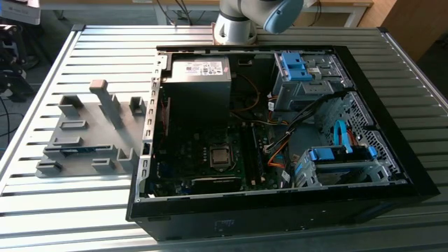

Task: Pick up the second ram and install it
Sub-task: 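Pick up the second ram and move it above second insertion slot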

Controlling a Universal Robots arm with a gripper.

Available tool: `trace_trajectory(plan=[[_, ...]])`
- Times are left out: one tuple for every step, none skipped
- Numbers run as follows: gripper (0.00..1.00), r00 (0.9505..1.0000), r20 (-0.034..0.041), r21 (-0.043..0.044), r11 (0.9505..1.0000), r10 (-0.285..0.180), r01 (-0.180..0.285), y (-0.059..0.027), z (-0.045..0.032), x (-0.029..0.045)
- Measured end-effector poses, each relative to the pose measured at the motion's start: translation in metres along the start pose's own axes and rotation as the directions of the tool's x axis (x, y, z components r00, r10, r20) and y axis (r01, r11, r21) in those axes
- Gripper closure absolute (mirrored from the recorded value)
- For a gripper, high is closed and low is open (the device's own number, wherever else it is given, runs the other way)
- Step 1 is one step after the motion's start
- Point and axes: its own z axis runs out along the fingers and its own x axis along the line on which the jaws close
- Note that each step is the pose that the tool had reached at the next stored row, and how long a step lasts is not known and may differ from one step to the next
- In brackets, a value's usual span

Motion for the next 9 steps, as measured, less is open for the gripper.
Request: trace_trajectory(plan=[[0.70, 1.0000, 0.0001, 0.0000, 1.0000, 0.000, 0.000, 0.0000, 0.0011, 0.0001], [0.70, 1.0000, 0.0000, 0.0000, 1.0000, 0.000, 0.000, 0.0000, 0.0021, 0.0002], [0.70, 1.0000, 0.0000, 0.0000, 1.0000, 0.000, 0.000, -0.0001, 0.0034, 0.0002], [0.70, 1.0000, 0.0000, 0.0000, 1.0000, 0.000, 0.000, -0.0001, 0.0044, 0.0003], [0.70, 1.0000, 0.0000, 0.0000, 1.0000, 0.000, 0.000, -0.0002, 0.0056, 0.0004], [0.70, 1.0000, 0.0001, 0.0000, 1.0000, 0.000, 0.000, -0.0002, 0.0066, 0.0006], [0.70, 1.0000, 0.0001, 0.0000, 1.0000, 0.000, 0.000, -0.0003, 0.0076, 0.0011], [0.70, 1.0000, -0.0001, -0.0001, 1.0000, 0.000, 0.000, -0.0004, 0.0085, 0.0017], [0.70, 1.0000, -0.0001, -0.0001, 1.0000, 0.000, 0.000, -0.0004, 0.0095, 0.0022]])
